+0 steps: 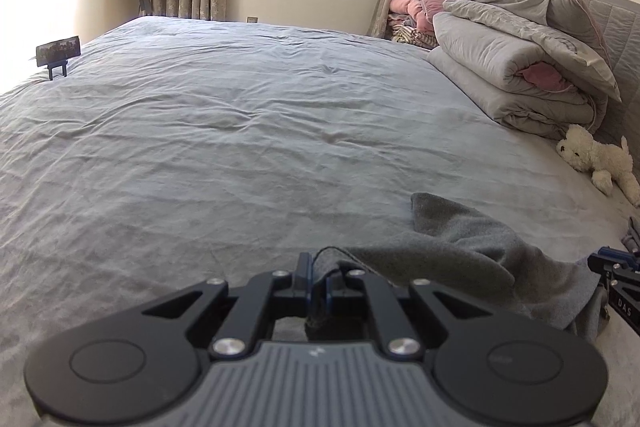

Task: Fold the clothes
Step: 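Lift the shirt up off the bed with both grippers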

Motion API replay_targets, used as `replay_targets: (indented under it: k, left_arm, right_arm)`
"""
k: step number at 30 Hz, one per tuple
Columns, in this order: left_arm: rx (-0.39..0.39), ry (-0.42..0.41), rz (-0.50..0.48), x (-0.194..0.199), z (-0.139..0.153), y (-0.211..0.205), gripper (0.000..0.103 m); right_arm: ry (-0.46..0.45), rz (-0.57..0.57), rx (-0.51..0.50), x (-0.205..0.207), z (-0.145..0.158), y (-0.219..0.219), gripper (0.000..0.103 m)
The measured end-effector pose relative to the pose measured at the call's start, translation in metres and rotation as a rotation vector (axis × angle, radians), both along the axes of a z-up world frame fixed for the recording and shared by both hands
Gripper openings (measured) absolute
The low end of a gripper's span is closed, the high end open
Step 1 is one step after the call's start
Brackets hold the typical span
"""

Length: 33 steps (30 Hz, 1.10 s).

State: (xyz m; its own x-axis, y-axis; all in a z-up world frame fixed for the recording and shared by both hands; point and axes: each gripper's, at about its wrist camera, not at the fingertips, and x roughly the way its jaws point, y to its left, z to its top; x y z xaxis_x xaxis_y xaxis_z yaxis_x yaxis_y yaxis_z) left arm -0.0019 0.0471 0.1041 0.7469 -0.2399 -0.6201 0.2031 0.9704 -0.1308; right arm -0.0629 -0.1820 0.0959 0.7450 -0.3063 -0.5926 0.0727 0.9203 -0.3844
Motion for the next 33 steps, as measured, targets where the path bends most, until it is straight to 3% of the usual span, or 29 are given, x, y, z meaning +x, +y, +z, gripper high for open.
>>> replay_targets:
  k: [7,11,13,15,17,19,23,28,30,31,32,33]
  left_arm:
    - [-0.020,-0.005,0.015,0.001,0.005,0.007,0.006]
    - [-0.047,-0.020,0.052,0.004,0.013,0.018,0.006]
    - [-0.069,-0.028,0.071,0.006,0.018,0.026,0.006]
    - [-0.096,-0.029,0.078,0.007,0.022,0.034,0.006]
    - [-0.115,-0.038,0.079,0.007,0.026,0.040,0.006]
    - [-0.124,-0.054,0.077,0.004,0.030,0.044,0.006]
    - [-0.150,-0.064,0.069,0.001,0.033,0.048,0.006]
    - [-0.163,-0.069,0.052,-0.002,0.034,0.049,0.006]
    - [-0.187,-0.065,0.046,-0.003,0.035,0.054,0.006]
    - [-0.195,-0.064,0.043,-0.003,0.036,0.056,0.006]
    - [-0.201,-0.063,0.041,-0.004,0.036,0.058,0.006]
    - [-0.204,-0.063,0.038,-0.004,0.036,0.060,0.006]
  right_arm:
    - [0.002,0.008,-0.023,0.000,-0.003,0.003,0.016]
    - [-0.016,0.057,-0.030,-0.004,-0.003,0.007,0.029]
    - [-0.033,0.147,0.004,-0.009,-0.002,0.010,0.036]
    - [-0.041,0.282,0.070,-0.016,0.001,0.015,0.049]
    - [-0.043,0.394,0.117,-0.021,0.000,0.021,0.069]
    - [-0.042,0.476,0.115,-0.026,-0.003,0.030,0.073]
    - [-0.059,0.593,0.020,-0.031,-0.011,0.052,0.078]
    - [-0.088,0.695,-0.070,-0.029,-0.025,0.080,0.078]
    - [-0.107,0.687,-0.115,-0.026,-0.030,0.090,0.077]
    - [-0.120,0.675,-0.127,-0.025,-0.031,0.092,0.069]
    - [-0.131,0.653,-0.114,-0.023,-0.029,0.091,0.048]
    - [-0.137,0.625,-0.082,-0.019,-0.024,0.089,0.034]
